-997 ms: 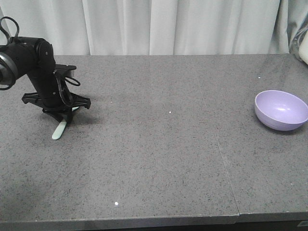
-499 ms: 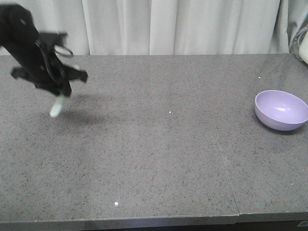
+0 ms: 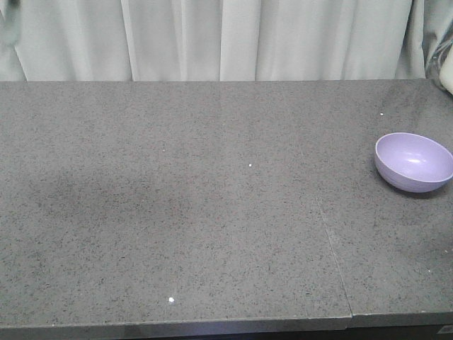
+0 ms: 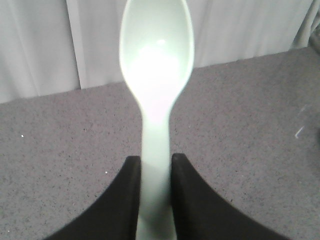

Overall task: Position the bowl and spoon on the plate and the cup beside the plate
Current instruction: 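Lower the right gripper onto the lavender bowl rim and close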

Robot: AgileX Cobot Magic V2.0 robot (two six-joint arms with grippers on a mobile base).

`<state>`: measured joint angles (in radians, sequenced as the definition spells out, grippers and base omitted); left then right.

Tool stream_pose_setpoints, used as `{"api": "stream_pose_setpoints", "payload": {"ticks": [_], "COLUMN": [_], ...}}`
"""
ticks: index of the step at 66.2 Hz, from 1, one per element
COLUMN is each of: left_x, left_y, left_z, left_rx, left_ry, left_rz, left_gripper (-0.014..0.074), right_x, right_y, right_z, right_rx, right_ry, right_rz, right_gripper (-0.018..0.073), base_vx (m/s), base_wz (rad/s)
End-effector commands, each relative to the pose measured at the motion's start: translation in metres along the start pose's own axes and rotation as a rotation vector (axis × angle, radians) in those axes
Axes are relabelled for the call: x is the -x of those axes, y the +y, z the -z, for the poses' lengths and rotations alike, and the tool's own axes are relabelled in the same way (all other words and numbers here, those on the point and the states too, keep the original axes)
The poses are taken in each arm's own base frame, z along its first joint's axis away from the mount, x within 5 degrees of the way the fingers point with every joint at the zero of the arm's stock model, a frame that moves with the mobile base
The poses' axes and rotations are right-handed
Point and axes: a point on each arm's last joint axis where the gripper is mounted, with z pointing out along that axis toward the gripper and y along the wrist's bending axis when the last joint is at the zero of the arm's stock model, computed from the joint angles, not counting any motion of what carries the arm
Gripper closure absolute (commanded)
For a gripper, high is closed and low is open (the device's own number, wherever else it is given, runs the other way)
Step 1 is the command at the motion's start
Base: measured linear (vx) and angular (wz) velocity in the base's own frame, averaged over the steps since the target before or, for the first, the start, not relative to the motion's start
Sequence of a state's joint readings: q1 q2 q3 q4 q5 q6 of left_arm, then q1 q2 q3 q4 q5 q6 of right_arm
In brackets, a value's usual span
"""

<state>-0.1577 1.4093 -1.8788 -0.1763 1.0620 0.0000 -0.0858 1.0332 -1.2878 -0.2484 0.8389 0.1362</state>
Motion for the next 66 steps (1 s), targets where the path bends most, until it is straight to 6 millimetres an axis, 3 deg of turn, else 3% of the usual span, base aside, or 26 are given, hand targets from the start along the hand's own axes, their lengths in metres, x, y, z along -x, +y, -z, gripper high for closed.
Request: {"api": "stream_pose_setpoints", "payload": {"ticks": [1,13,21,30,44,66], "left_x": [0.012,0.011,0.009,0.006,0.006,0.005], "left_y": [-0.01,-0.013,-0.014,-0.014,-0.014,-0.014], "left_z": [0.045,0.067,0.07,0.069,0.069,0.069], "left_rx": [-0.03,-0.035,-0.036,-0.036,-0.036,-0.036], "left_ry": [-0.166,-0.204,-0.188,-0.155,-0.156,-0.15], "left_rz": [-0.009,-0.016,-0.012,-0.012,-0.012,-0.013], "left_gripper": [0.0604,0.0604,0.0604,0.0604,0.0604,0.0603], "right_x": [0.023,0.031,0.013,-0.01,-0.032,-0.063], "right_y": [-0.009,-0.041,-0.062,-0.077,-0.073,-0.056], "right_z": [-0.016,-0.071,-0.123,-0.168,-0.219,-0.274], "right_rx": [-0.055,-0.064,0.05,0.171,0.249,0.261], "right_ry": [-0.043,0.074,0.194,0.29,0.327,0.394], "right_rz": [-0.006,-0.135,-0.257,-0.328,-0.335,-0.248], "right_gripper": [0.0086,0.0086,0.0086,0.0086,0.0086,0.0086], "base_vx": [0.0,0.0,0.0,0.0,0.0,0.0], "base_wz": [0.0,0.0,0.0,0.0,0.0,0.0]}}
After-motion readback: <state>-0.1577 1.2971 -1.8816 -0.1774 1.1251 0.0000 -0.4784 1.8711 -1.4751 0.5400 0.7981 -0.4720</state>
